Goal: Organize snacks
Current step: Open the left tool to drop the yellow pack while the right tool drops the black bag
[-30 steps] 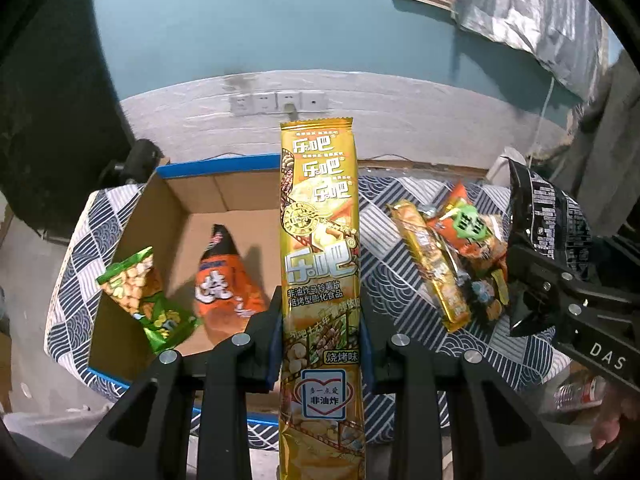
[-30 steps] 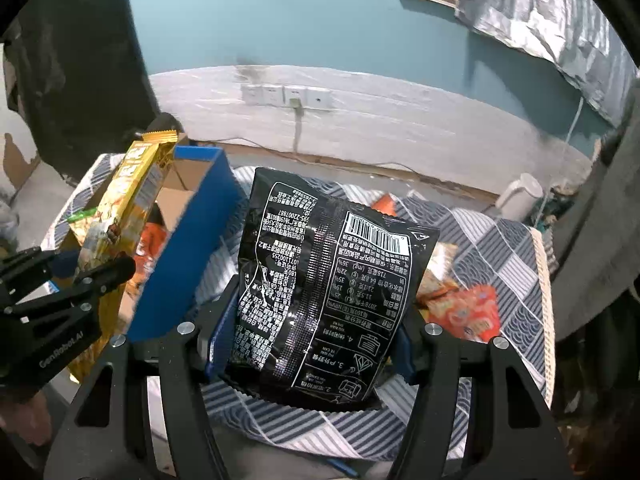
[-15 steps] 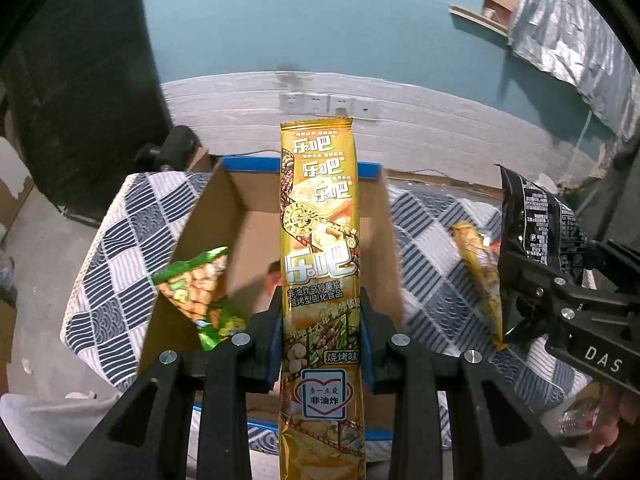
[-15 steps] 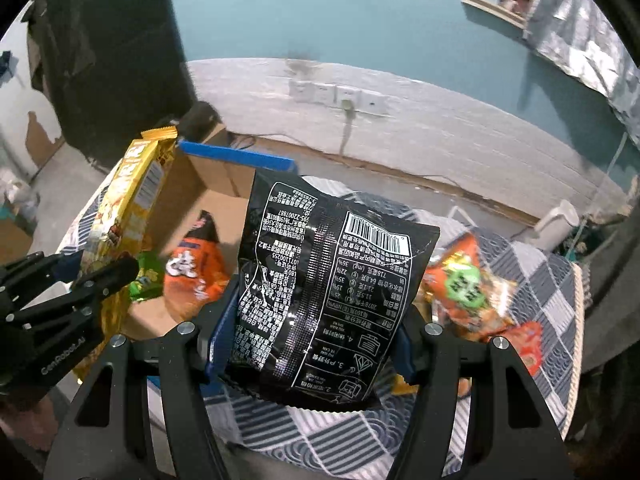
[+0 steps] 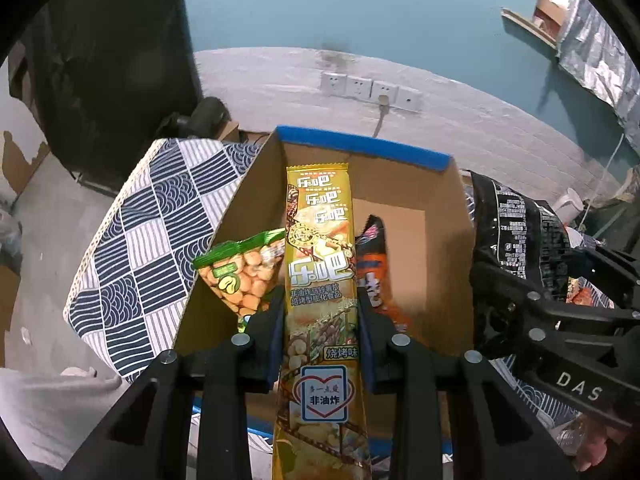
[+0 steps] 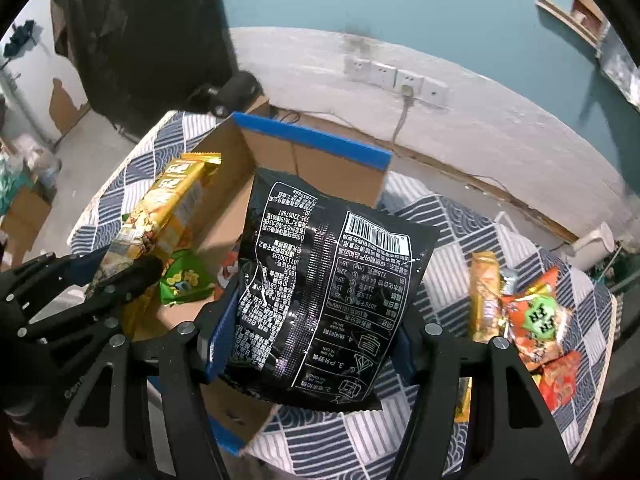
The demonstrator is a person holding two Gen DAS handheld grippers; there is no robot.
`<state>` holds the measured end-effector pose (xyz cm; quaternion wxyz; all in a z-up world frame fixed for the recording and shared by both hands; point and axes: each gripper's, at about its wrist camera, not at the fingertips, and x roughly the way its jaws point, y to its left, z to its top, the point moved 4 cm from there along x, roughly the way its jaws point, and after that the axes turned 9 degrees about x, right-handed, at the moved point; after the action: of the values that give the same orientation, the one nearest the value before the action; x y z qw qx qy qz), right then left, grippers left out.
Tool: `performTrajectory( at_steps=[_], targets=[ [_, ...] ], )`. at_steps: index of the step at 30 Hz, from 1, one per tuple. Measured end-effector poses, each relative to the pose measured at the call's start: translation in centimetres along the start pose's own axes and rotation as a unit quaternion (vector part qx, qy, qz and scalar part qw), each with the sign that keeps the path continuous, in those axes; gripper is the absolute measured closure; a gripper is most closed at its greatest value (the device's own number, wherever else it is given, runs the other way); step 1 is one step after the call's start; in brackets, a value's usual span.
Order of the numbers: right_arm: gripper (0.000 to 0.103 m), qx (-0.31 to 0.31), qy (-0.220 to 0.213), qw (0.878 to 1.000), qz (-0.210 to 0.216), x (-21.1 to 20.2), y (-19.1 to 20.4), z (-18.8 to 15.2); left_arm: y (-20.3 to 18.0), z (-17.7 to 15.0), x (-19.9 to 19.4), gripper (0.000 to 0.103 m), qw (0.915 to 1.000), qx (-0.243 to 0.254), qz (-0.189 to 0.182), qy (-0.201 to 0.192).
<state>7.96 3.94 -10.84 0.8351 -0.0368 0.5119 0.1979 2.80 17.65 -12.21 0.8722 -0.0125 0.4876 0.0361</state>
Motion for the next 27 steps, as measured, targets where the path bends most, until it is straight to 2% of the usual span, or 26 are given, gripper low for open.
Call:
performTrajectory(
  at_steps=[7,10,12,15,17,27],
  targets=[
    [0.039,0.006,0.027,0.999,0.016,2.4,1.0,0.3,1.1,0.1,1.6,0.071,0.9998,-0.020,0.002,0.008],
    [0.037,0.006,0.036,0.999,0.018,3.1,1.3,0.4,1.4,0.0,2.0,0.068,0.9995,-0.028,-0.004,0.011],
    [0.035,0.004,0.037,0.999,0.012,3.2,1.3,0.5,1.4,0.0,1.9,0.056,0.9996,-0.027,-0.001,0.010],
    [0.031,0.014,0.030,0.999,0.004,3.0,0.7,0.9,1.5,0.1,1.6,0.038,0.9995,-0.020,0.025,0.004],
    [0.028,0.023,0.028,0.999,0.006,2.9,0.1,1.0,1.6,0.1,1.4,0.037,0.9995,-0.024,0.019,0.000],
    [0.026,0.053,0.023,0.998,0.001,1.3,-2.5,0.5,0.2,0.2,1.2,0.034,0.9998,-0.017,0.005,0.007]
  ],
)
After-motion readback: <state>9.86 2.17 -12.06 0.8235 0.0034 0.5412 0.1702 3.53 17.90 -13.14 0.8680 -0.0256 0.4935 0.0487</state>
